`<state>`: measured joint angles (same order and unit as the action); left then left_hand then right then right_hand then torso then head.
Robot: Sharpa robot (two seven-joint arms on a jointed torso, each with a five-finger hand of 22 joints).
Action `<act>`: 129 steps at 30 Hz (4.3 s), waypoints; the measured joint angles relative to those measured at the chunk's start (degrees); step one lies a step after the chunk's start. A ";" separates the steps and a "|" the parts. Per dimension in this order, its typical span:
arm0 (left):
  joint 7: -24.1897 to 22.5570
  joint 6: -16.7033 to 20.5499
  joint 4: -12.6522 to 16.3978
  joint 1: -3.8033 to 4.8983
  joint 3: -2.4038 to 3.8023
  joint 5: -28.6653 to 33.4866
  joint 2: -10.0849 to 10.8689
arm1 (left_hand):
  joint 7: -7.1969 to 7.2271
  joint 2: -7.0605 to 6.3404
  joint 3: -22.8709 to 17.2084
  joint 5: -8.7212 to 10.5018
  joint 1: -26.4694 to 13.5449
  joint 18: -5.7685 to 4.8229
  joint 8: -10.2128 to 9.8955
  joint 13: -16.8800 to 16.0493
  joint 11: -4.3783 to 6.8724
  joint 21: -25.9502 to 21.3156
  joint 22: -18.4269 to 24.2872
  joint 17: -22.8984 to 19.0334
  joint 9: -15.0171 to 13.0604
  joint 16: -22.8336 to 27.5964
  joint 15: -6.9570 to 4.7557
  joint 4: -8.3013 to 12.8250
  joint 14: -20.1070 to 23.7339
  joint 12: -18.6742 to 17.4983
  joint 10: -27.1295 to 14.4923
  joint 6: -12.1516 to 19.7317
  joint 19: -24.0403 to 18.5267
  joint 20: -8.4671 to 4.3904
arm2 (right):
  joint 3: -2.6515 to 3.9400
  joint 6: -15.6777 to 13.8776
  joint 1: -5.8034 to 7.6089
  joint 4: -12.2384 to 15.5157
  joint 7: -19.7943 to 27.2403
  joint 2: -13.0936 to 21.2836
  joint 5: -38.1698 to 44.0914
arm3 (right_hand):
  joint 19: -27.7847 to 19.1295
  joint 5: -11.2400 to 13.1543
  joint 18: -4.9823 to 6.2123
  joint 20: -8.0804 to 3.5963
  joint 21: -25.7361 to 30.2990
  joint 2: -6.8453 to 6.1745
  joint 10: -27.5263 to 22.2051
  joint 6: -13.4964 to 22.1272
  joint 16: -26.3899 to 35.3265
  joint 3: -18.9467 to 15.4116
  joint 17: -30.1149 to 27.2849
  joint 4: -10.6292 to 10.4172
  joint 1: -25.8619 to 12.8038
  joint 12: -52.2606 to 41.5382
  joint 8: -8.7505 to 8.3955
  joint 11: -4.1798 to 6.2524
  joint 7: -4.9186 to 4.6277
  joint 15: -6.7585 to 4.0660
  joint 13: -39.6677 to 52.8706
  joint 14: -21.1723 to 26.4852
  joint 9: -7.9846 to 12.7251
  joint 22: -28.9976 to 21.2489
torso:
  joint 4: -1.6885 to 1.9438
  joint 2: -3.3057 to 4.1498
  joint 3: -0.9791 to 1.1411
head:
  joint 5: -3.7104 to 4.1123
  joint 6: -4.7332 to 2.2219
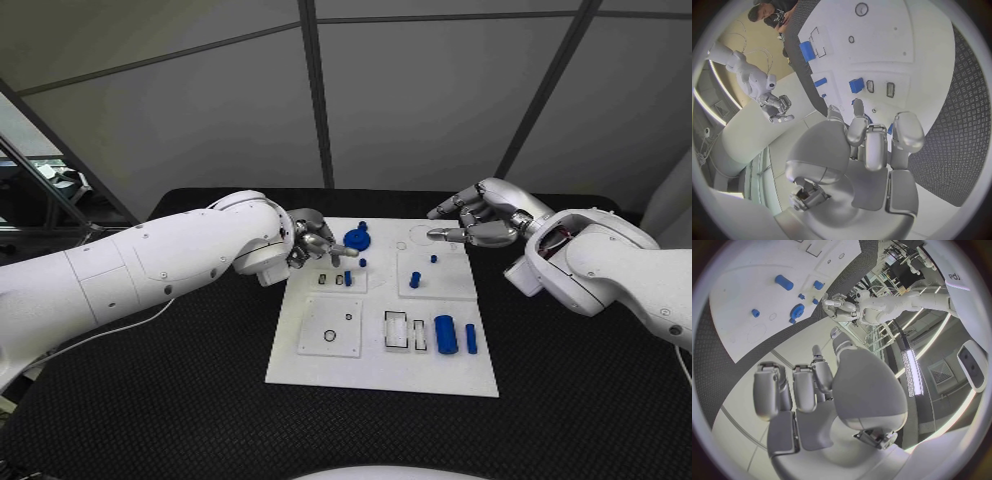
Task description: Assemble the parts on the task board
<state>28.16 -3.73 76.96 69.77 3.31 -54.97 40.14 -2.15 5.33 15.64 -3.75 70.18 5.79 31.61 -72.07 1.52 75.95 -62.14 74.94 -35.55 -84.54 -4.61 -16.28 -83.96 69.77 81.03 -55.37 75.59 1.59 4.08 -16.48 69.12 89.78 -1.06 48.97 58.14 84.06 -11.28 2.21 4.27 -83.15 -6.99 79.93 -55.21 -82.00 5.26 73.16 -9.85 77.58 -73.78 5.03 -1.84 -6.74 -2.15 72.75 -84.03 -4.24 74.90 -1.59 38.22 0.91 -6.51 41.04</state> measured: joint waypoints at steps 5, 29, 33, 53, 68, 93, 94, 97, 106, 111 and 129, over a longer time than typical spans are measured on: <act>1.31 -1.24 -1.64 0.55 -0.65 -0.81 -1.96 | -0.21 0.35 0.00 -0.71 0.35 0.00 -0.28 -0.37 0.00 0.08 -0.48 0.00 -1.49 0.00 0.00 0.00 0.00 0.94 0.18 0.21 0.06 0.07 | 0.00 0.00 0.00 -0.39 -0.19 -0.43 0.00 | 0.00 0.00 0.00 0.00 0.00 0.24 0.00 0.00 0.00 -0.16 0.00 0.16 -0.24 0.00 -0.22 0.00 0.00 0.00 -0.08 0.00 0.00 0.00 | 0.01 0.04 0.00 | 0.07 0.16; 3.91 -7.49 -4.71 1.45 -1.77 -3.04 -5.52 | -0.20 0.80 0.33 -2.22 1.24 -0.01 -0.78 -0.87 0.10 0.97 -1.91 -0.01 -4.94 -1.02 0.00 0.33 0.00 1.73 0.31 0.20 0.06 0.07 | 0.00 0.05 0.00 -1.27 -0.96 -1.25 0.10 | 0.00 -0.21 -0.01 0.00 0.00 0.23 0.00 0.00 0.00 -0.15 0.01 0.15 -0.23 0.00 -0.22 0.00 0.00 0.00 -0.06 0.00 -0.01 0.00 | 0.12 0.04 -0.08 | 0.16 0.90; 4.11 -8.57 -4.68 1.46 -1.77 -3.22 -5.61 | -0.20 0.85 0.46 -2.22 1.77 -0.02 -0.99 -0.87 -0.09 0.97 -1.99 -0.01 -5.51 -1.02 0.00 0.46 0.00 1.73 0.51 0.20 0.05 0.07 | 0.00 0.14 0.00 -1.38 -1.02 -1.37 0.11 | 0.00 -0.21 -0.01 0.00 0.00 0.23 0.00 0.00 0.00 -0.16 0.00 0.15 -0.23 0.00 -0.22 0.00 0.00 0.01 -0.06 0.00 -0.01 0.00 | 0.12 0.04 -0.08 | 0.19 0.92; 4.69 -11.58 -4.71 1.46 -1.78 -3.52 -5.83 | 0.00 1.60 0.09 -5.80 3.28 -0.01 -2.01 -0.87 -0.09 0.97 -2.51 -0.02 -8.64 -1.02 0.01 1.20 0.00 1.75 0.51 0.41 0.05 0.07 | 0.00 0.69 0.00 -1.77 -1.20 -1.65 0.13 | 0.00 -0.54 -0.01 0.00 0.00 0.23 0.00 0.00 0.00 -0.15 0.01 0.15 -0.23 0.00 -0.22 0.00 0.00 0.01 -0.06 0.00 0.03 0.00 | 0.14 0.04 -0.08 | 0.11 1.14; 4.59 -11.52 -4.68 1.51 -1.78 -3.56 -5.91 | 0.21 3.83 -2.29 -13.17 7.78 0.00 -4.07 -3.06 -0.09 0.97 -2.65 -0.02 -11.03 -1.02 -0.14 3.90 -0.12 1.74 0.51 0.61 -0.08 -0.06 | 0.00 1.10 0.00 -2.07 -1.22 -1.83 0.13 | 0.00 -0.72 -0.01 0.00 0.00 0.46 0.01 0.00 0.00 0.00 0.14 0.30 -0.46 0.00 -0.43 0.00 0.00 0.01 0.04 0.00 0.03 0.00 | 0.16 0.04 -0.05 | 0.21 1.36; 3.37 -10.16 -2.76 1.49 -1.81 -2.20 -3.84 | -0.55 -1.76 -16.55 -29.02 11.85 -0.01 -8.31 0.58 -0.18 0.97 -3.72 -0.02 -16.89 -1.01 0.03 0.96 -0.20 -1.35 0.60 1.26 -0.59 -0.14 | 0.00 2.10 0.00 -2.35 -1.48 -1.91 0.14 | 0.00 -0.82 -0.01 0.00 0.00 0.45 0.00 0.00 0.00 0.15 0.22 0.46 -0.46 0.00 -0.43 0.00 0.00 0.01 0.21 0.00 0.07 0.00 | 0.25 -0.01 -0.03 | 0.13 1.26; 3.27 -9.79 -2.47 1.48 -1.81 -2.12 -3.61 | -0.55 -2.40 -17.77 -29.05 11.20 -0.01 -8.31 0.60 -0.18 0.97 -3.83 -0.02 -17.25 -1.12 0.03 0.85 -0.20 -1.46 0.61 1.25 -0.59 -0.14 | 0.00 2.12 0.00 -2.37 -1.48 -1.91 0.14 | 0.00 -0.82 0.00 0.00 0.00 0.45 0.00 0.00 0.00 0.15 0.22 0.46 -0.46 0.00 -0.43 0.00 0.00 0.01 0.20 0.00 0.07 0.00 | 0.26 -0.01 -0.01 | 0.08 1.25; 2.96 -8.43 -1.48 1.48 -1.81 -1.91 -2.94 | -0.33 -5.35 -23.33 -29.26 8.21 -0.01 -8.31 2.15 -0.17 0.97 -4.53 -0.02 -18.91 -1.33 0.03 0.74 -0.20 -1.29 1.02 0.51 -0.56 -0.12 | 0.00 2.17 0.00 -2.53 -1.48 -1.90 0.14 | 0.00 -0.82 -0.01 0.00 0.00 0.45 0.01 0.00 0.00 0.15 0.22 0.46 -0.46 0.00 -0.43 0.00 0.00 0.01 0.20 0.00 0.07 0.00 | 0.27 -0.01 -0.01 | -0.04 1.22; 2.25 -3.72 1.41 1.27 -1.81 -1.77 -0.86 | -0.02 -7.34 -29.69 -29.28 3.34 -0.02 -8.68 -0.81 0.42 1.75 -5.98 -0.03 -21.06 -1.98 -0.20 2.63 0.01 -0.40 2.07 -0.28 0.45 -0.16 | -0.01 2.31 0.00 -2.79 -1.46 -1.94 0.14 | 0.00 -0.82 -0.01 0.00 0.00 0.45 0.01 0.00 0.00 0.15 0.21 0.46 -0.45 0.00 -0.43 0.00 0.00 0.01 0.20 0.00 0.07 0.00 | 0.32 -0.02 -0.04 | -0.25 1.33; 2.24 -2.34 1.89 0.99 -1.83 -2.12 -0.60 | -0.09 -7.36 -30.81 -29.27 3.14 -0.01 -8.74 -3.10 0.59 1.86 -6.32 -0.03 -21.41 -2.00 -0.20 3.48 0.01 0.06 2.43 -0.54 0.48 -0.14 | -0.01 2.41 0.00 -2.90 -1.42 -1.95 0.14 | 0.00 -0.82 0.00 0.00 0.00 0.45 0.01 0.00 0.00 0.15 0.21 0.46 -0.46 0.00 -0.43 0.00 0.00 0.01 0.20 0.00 0.06 0.00 | 0.34 -0.01 -0.07 | -0.36 1.44; 4.10 -1.99 1.54 0.07 -1.89 -5.65 -1.32 | -0.11 -7.59 -31.73 -29.21 1.86 -0.01 -8.98 -2.88 0.59 2.18 -7.13 -0.03 -22.06 -2.88 -0.20 4.07 0.01 0.06 2.44 -0.54 0.98 -0.25 | -0.01 2.66 -0.01 -3.02 -1.40 -2.19 0.56 | 0.00 -0.82 -0.01 0.00 0.00 0.45 0.01 0.00 0.00 0.15 0.20 0.46 -0.45 0.00 -0.43 0.00 0.00 0.01 0.19 0.00 0.06 0.00 | 0.16 0.10 -0.06 | -0.34 1.77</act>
<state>32.26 -5.72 78.50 69.84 1.42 -60.61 38.83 -2.26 -2.26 -16.09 -32.96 72.04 5.78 22.63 -74.95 2.11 78.13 -69.26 74.92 -57.61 -87.43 -4.81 -12.21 -83.95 69.83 83.47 -55.91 76.57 1.34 4.07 -13.82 69.12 86.75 -2.46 46.78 58.70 84.05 -12.10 2.20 4.27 -83.15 -6.53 79.93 -55.21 -82.00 5.41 73.36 -9.39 77.12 -73.78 4.61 -1.84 -6.74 -2.15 72.94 -84.03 -4.18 74.90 -1.43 38.32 0.85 -6.86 42.81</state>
